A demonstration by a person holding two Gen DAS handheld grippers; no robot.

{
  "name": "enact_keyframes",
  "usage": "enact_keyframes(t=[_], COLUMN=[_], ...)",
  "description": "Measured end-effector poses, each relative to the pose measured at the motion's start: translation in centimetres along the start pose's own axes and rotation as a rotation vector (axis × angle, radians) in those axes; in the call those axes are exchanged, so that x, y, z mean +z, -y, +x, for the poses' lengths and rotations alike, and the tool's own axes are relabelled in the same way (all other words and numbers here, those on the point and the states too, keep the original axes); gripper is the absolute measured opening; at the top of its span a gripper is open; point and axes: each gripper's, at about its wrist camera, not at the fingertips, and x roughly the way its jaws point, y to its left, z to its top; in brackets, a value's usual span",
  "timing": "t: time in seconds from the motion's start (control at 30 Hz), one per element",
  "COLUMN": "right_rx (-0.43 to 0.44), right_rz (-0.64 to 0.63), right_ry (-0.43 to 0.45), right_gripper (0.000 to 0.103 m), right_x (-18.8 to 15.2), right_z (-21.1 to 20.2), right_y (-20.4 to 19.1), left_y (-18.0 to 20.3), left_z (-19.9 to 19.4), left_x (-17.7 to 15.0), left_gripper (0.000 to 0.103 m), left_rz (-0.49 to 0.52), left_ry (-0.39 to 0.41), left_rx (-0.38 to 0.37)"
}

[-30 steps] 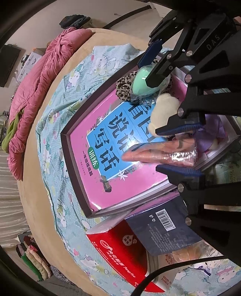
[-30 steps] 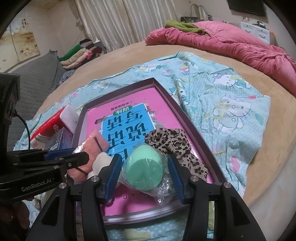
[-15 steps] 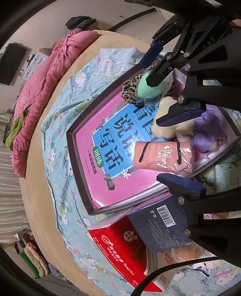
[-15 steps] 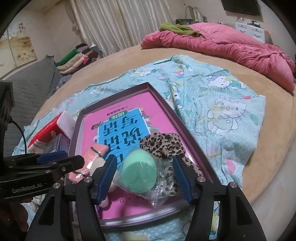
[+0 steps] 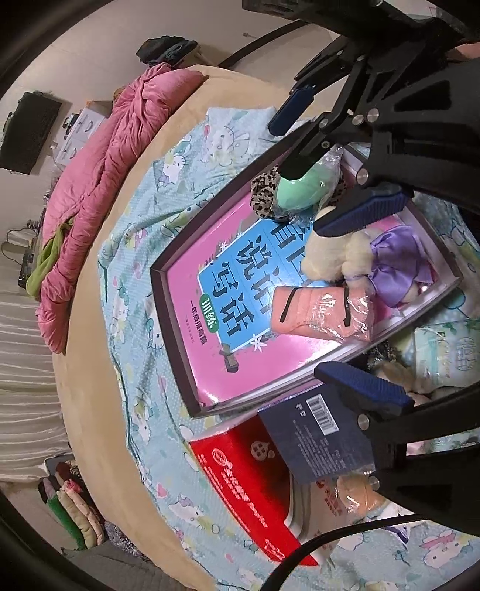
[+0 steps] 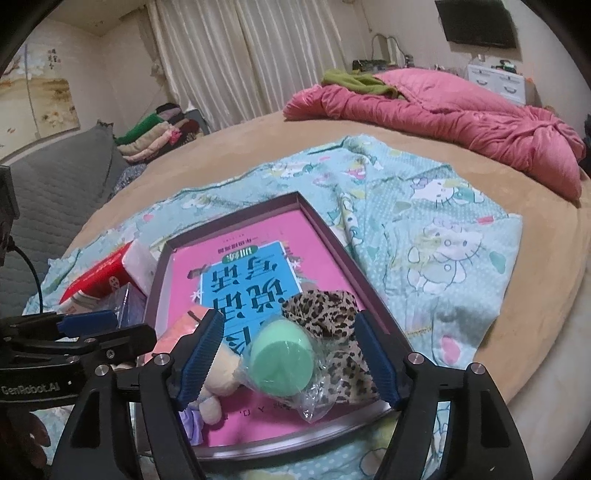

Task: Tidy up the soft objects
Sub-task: 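Open the left gripper on the pink item while the right lowers and releases the green ball, then move both open grippers back from the tray toward the remaining pile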

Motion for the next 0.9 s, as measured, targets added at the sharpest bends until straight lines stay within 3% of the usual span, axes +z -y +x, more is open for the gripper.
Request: enact_keyframes(t=[0.63,0.73,0.9], right_rx=[-0.019,-0.014,-0.004], right_rz=[-0.062,-0.070,-0.089], right_ry=[0.163,0.173,0.180], right_gripper=[0.081,0.082,0.082], right_x=[0.8,0.8,0.9], right_z=[-3.2,-3.4,-3.6], right_y=[-1.5,-1.8,-2.3], left_y=[-1.5,-2.0,-2.7], left_z=[-3.6,-4.2,-5.0], left_x=[-1.0,-1.2,-1.5], left_gripper=[0.077,0.083,0.084], left_rz=[-0.023,-0.032,-0.051], left_ry=[0.074,0.081,0.092], left_rx=[0.042,0.056,0.065])
